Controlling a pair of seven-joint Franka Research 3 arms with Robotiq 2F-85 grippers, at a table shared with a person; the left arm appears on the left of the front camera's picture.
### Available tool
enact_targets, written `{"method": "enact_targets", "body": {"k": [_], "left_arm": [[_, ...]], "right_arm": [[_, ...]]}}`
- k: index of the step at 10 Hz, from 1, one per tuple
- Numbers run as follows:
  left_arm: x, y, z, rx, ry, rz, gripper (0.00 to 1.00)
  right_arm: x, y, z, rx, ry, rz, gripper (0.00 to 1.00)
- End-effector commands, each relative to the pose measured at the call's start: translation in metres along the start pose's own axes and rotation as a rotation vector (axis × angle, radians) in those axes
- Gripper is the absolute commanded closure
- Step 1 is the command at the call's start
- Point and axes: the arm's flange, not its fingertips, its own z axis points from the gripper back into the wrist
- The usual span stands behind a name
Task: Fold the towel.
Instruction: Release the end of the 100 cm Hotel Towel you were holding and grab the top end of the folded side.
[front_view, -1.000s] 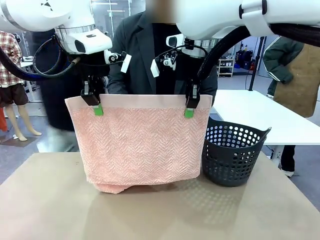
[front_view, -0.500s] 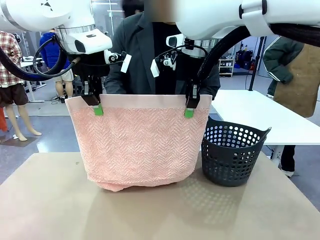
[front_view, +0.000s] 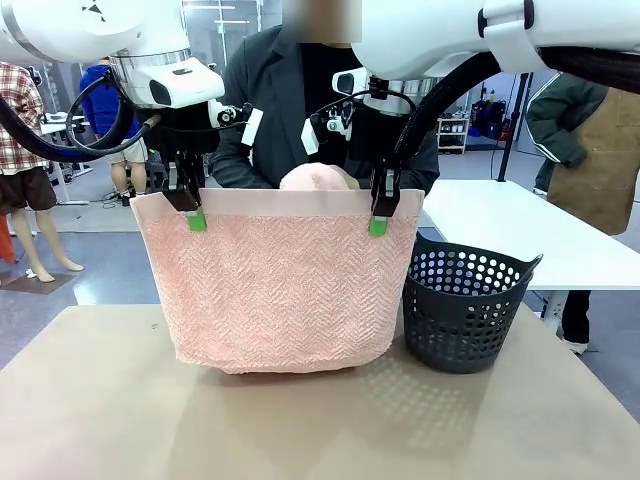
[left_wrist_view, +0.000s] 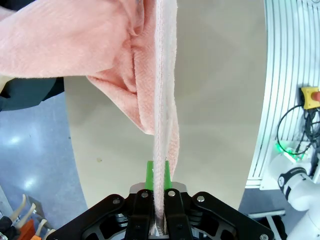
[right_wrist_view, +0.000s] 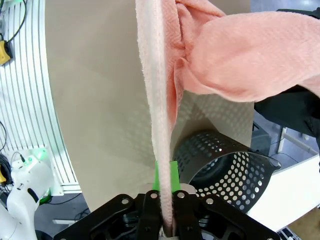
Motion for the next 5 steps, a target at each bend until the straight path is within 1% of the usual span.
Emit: {"method": "enact_targets", "body": {"k": [1, 5], "left_arm": [[-0.0005, 0.0002, 0.0010, 0.001, 0.000, 0.004, 1.00], [-0.0005, 0.0002, 0.0010, 0.001, 0.000, 0.004, 1.00]], "right_arm": [[-0.0009, -0.0002, 0.0006, -0.009, 0.012, 0.007, 1.00], [-0.0009, -0.0002, 0.0006, -0.009, 0.012, 0.007, 1.00]]}}
